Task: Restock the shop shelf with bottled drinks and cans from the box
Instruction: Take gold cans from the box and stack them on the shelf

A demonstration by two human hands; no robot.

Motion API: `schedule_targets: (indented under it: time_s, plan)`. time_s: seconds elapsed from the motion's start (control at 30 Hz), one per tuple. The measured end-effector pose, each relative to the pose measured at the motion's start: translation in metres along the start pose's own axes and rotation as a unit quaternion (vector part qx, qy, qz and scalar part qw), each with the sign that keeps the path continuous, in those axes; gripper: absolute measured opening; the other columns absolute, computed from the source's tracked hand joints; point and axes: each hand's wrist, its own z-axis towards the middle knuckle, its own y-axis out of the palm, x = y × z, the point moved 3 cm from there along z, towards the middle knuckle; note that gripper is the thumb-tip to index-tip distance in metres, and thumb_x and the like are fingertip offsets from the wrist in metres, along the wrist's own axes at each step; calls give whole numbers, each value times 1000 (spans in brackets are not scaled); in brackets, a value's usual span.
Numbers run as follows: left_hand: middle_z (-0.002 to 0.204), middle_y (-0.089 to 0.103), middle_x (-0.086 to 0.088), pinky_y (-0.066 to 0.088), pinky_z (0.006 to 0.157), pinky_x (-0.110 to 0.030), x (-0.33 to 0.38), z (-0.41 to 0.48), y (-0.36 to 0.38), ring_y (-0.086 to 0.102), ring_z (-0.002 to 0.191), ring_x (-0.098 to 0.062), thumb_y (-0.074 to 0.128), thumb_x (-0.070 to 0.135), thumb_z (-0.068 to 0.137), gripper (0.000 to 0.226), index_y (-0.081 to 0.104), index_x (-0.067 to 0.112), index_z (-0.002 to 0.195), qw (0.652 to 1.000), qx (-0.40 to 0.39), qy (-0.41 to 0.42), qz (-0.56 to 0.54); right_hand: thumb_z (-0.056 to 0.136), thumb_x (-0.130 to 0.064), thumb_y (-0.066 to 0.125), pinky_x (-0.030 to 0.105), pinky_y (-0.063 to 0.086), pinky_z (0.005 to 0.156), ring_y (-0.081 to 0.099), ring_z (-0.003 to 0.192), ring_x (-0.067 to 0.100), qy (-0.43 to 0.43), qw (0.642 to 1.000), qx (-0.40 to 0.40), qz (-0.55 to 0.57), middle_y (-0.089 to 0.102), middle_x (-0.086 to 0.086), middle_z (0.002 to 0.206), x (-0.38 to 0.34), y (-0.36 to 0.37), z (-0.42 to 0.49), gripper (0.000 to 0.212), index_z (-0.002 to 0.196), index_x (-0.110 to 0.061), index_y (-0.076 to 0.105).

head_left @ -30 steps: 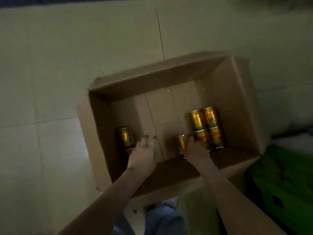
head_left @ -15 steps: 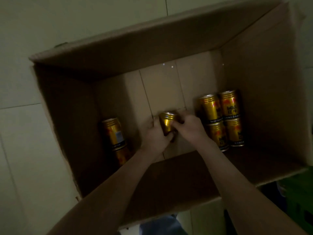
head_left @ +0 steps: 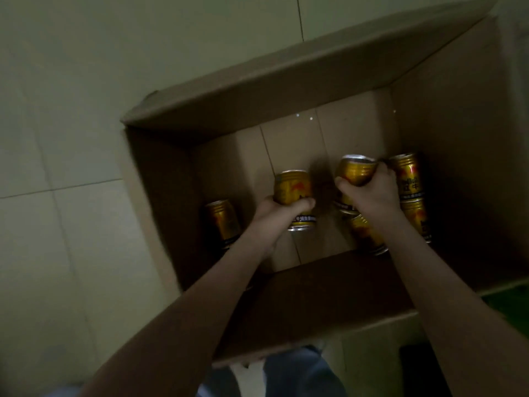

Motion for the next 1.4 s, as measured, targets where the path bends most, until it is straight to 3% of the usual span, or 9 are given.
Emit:
schedule_targets:
  time_s: [0.13,0.23,0.3,0.43,0.53,0.7,0.77,1.1,1.4]
  plan:
    - [105,69,-4,50,91,-36,65,-103,-27,66,100,-22,76,18,77,31,56,24,100,996,-68,35,-56,68,-40,81,48,50,94,66,102,23,90,919,-120,365,67,3,111,-68,-65,-80,51,111,-25,59]
    - [102,69,-6,54,84,-36,121,-197,-45,67,93,-21,72,11,77,38,58,18,111,990,-102,76,-57,66,-37,79,44,54,86,66,105,28,115,851,-165,485,65,11,119,-129,-127,-145,72,130,-17,52]
    - [99,70,-5,55,80,-33,161,-268,-54,68,88,-18,69,10,81,33,57,17,111,987,-120,102,-38,63,-37,80,41,54,83,65,107,30,119,813,-193,536,62,16,125,-175,-171,-193,82,135,-14,48]
    - [98,69,-3,55,82,-32,230,-406,-66,68,88,-16,64,9,86,26,56,20,108,974,-167,151,9,67,-32,72,39,56,74,69,94,28,88,778,-237,575,68,15,109,-255,-265,-291,64,125,-11,55]
    - [101,68,-5,52,85,-33,270,-492,-74,66,90,-19,66,19,78,36,55,16,113,963,-210,168,8,39,-34,93,39,59,64,70,88,30,23,743,-264,615,71,15,103,-299,-334,-357,82,112,-10,66]
    - [93,71,-8,57,78,-32,318,-616,-69,69,81,-19,68,17,67,51,54,10,115,925,-313,211,38,47,-30,86,50,55,85,65,102,35,-81,736,-258,621,63,21,120,-329,-437,-469,81,120,-2,64]
    - [93,73,-5,58,68,-27,330,-669,-58,71,80,-16,71,17,71,53,52,10,120,898,-354,248,80,45,-28,89,45,56,81,66,101,33,-118,736,-228,626,64,21,118,-331,-471,-519,84,119,0,64]
    - [112,70,-4,56,85,-33,316,-910,44,68,98,-19,66,25,74,52,52,20,124,755,-482,375,239,35,-48,93,37,57,66,70,88,26,-244,760,110,593,71,13,105,-291,-615,-755,102,123,-11,56]
    - [115,68,-8,56,82,-36,155,-1078,157,66,100,-21,66,28,77,53,53,14,126,588,-614,406,334,70,-28,67,34,56,60,71,83,20,-281,696,379,542,73,4,94,-134,-655,-980,48,115,-15,58]
